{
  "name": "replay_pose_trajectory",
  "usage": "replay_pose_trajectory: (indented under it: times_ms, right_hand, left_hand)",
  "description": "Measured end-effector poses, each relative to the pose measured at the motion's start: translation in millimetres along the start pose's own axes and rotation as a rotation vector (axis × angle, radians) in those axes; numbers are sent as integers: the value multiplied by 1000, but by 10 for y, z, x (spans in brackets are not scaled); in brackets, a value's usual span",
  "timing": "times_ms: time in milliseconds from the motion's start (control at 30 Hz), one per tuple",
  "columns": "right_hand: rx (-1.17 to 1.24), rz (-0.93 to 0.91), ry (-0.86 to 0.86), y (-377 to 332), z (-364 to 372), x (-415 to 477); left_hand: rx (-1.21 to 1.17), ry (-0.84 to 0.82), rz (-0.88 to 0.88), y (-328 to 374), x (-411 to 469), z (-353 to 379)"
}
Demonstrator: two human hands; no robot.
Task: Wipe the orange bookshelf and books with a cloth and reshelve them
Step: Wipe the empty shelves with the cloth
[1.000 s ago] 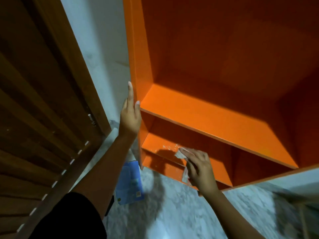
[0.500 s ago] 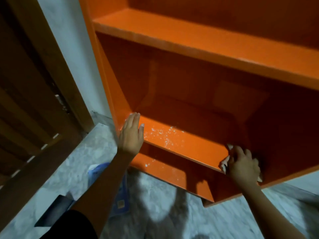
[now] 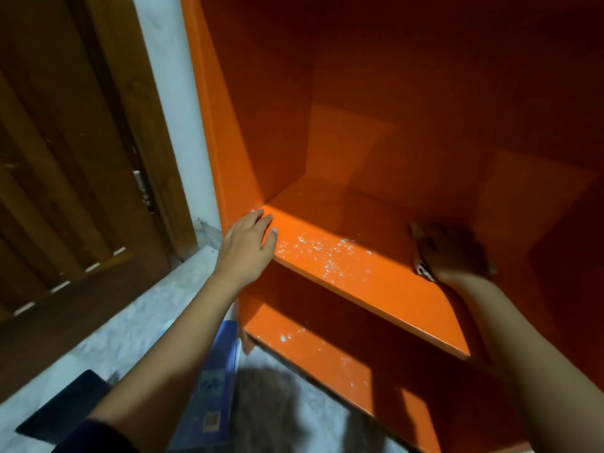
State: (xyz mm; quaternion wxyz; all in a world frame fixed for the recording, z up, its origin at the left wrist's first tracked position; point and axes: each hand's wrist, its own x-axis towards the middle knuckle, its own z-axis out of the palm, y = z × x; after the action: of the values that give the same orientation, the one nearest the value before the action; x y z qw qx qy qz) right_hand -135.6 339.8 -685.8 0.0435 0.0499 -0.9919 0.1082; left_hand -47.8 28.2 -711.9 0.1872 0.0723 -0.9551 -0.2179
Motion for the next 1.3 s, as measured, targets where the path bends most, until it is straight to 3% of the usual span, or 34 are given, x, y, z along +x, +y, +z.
replay_pose_trajectory:
  times_ms: [267, 567, 767, 1100, 1300]
  right_hand:
    - [-27, -329, 65, -371, 270, 627]
    - [38, -662, -33, -904, 392, 1142]
    - [96, -739, -60, -1253, 475, 1323]
    - [249, -974, -259, -1595, 502, 1307]
    - [317, -1031, -214, -1405, 408, 967]
  left_hand:
    - [22, 38, -40, -4, -39, 48]
    - [22, 70, -34, 4, -55, 98]
    - [18, 86, -26, 13, -52, 107]
    - [35, 86, -10, -24, -48, 106]
    - [22, 88, -4, -46, -45, 112]
